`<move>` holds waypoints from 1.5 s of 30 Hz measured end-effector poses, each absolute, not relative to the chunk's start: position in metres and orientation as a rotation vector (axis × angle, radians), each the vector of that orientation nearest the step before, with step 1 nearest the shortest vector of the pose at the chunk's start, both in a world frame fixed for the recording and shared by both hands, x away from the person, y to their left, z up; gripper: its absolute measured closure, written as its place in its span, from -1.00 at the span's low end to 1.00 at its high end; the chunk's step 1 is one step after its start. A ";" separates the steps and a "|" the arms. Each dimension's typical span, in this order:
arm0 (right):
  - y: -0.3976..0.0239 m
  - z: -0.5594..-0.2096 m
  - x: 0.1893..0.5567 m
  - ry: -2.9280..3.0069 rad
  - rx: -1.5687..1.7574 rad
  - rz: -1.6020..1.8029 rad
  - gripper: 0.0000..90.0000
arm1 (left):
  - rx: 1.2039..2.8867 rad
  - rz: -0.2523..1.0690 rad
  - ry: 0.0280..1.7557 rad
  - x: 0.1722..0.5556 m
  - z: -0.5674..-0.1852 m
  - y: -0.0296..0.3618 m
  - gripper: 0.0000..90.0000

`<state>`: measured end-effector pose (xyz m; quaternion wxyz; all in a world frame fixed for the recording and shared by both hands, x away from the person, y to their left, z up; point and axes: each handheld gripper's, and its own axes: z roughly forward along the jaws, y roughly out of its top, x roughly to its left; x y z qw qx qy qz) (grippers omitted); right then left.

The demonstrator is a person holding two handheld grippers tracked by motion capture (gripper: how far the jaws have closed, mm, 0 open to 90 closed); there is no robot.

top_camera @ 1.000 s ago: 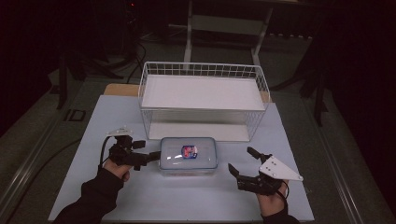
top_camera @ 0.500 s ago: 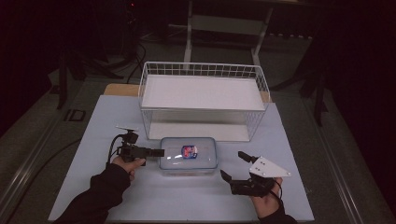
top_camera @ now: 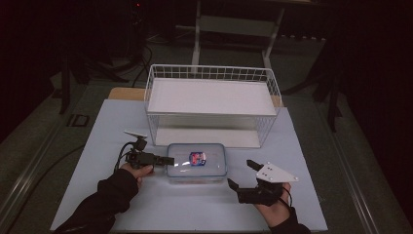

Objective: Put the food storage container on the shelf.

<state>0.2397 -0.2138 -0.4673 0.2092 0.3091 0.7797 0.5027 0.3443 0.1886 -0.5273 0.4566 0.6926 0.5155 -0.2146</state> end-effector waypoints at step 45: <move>-0.215 -0.507 0.311 2.564 1.354 1.594 -0.13 | 1.788 -0.378 1.006 0.304 -0.513 0.188 0.31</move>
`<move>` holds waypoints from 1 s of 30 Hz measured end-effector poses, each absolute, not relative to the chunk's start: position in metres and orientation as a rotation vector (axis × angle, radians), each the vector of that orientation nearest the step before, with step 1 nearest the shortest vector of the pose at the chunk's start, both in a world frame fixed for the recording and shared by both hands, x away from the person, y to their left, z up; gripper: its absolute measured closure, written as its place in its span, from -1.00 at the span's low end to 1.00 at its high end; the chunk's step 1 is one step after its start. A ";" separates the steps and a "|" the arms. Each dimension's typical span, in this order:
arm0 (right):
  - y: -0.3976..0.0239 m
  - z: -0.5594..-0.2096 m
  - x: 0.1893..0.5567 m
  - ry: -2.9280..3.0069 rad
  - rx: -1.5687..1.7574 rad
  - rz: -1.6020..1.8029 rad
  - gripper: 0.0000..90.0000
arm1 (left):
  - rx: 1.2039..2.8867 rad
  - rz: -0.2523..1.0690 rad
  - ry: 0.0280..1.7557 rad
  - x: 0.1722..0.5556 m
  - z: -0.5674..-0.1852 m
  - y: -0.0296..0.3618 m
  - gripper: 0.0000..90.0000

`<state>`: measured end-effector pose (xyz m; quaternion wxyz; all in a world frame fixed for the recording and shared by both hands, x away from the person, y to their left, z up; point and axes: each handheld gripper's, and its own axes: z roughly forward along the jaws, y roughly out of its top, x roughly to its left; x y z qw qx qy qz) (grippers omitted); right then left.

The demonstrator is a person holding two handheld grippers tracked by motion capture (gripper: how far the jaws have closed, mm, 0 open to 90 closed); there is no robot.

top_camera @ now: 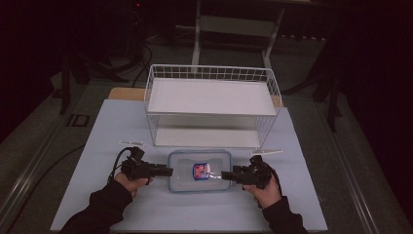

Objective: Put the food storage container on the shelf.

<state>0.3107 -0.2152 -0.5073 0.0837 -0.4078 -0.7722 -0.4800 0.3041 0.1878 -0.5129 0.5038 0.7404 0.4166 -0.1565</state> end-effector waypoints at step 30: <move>-0.232 -0.489 0.318 -2.307 -1.207 -1.468 0.04 | 1.786 -0.239 0.983 0.312 -0.488 0.170 0.29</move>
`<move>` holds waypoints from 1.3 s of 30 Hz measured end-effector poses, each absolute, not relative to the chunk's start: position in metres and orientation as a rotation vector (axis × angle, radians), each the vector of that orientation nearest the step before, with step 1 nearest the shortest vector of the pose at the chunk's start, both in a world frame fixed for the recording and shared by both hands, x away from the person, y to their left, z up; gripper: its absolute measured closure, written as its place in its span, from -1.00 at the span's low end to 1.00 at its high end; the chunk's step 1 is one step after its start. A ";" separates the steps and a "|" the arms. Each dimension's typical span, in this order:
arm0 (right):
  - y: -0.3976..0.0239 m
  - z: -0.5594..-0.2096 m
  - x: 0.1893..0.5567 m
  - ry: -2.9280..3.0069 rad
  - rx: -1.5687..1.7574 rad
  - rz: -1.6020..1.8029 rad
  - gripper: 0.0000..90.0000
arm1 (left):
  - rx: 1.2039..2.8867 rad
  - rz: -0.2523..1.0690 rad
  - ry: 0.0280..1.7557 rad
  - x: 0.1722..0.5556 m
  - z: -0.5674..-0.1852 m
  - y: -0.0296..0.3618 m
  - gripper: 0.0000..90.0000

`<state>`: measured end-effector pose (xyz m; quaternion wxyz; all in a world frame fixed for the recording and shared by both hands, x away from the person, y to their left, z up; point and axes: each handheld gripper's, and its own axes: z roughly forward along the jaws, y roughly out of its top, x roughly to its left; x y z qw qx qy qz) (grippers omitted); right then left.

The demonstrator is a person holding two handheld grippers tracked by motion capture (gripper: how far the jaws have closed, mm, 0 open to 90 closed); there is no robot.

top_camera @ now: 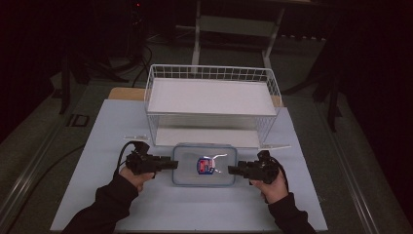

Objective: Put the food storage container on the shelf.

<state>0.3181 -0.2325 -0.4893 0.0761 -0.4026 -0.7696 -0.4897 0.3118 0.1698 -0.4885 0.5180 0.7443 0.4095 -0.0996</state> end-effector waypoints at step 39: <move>-0.256 -0.484 0.391 -2.338 -1.264 -1.663 0.04 | 1.745 -0.025 0.981 0.376 -0.492 0.132 0.22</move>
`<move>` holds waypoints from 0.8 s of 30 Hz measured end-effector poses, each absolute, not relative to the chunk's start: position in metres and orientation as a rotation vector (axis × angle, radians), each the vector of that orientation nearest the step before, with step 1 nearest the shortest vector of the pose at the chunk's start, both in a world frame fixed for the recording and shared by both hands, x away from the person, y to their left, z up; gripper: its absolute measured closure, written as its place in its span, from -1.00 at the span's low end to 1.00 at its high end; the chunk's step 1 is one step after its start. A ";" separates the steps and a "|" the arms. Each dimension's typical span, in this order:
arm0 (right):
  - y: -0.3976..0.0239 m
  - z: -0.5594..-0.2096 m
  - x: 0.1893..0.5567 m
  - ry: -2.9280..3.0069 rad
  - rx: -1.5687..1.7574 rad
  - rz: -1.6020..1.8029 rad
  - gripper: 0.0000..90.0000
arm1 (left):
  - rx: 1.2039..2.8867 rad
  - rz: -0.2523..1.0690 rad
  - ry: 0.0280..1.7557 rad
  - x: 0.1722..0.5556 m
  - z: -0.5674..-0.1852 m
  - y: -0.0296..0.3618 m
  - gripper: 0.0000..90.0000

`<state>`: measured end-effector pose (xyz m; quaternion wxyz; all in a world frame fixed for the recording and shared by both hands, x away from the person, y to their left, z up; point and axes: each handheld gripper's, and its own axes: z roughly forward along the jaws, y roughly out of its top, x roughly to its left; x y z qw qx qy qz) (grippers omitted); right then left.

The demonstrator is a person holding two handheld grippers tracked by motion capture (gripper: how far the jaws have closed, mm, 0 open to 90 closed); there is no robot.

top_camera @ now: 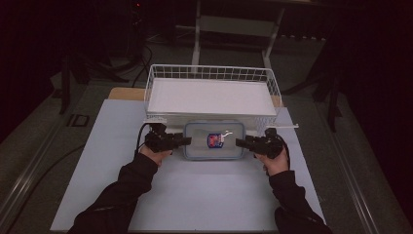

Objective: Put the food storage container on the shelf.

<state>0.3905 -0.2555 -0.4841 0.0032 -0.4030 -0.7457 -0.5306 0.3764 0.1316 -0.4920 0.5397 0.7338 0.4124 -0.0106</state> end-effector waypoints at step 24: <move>-0.247 -0.494 0.402 -2.410 -1.359 -1.647 -0.17 | 1.695 0.048 1.015 0.389 -0.505 0.123 0.14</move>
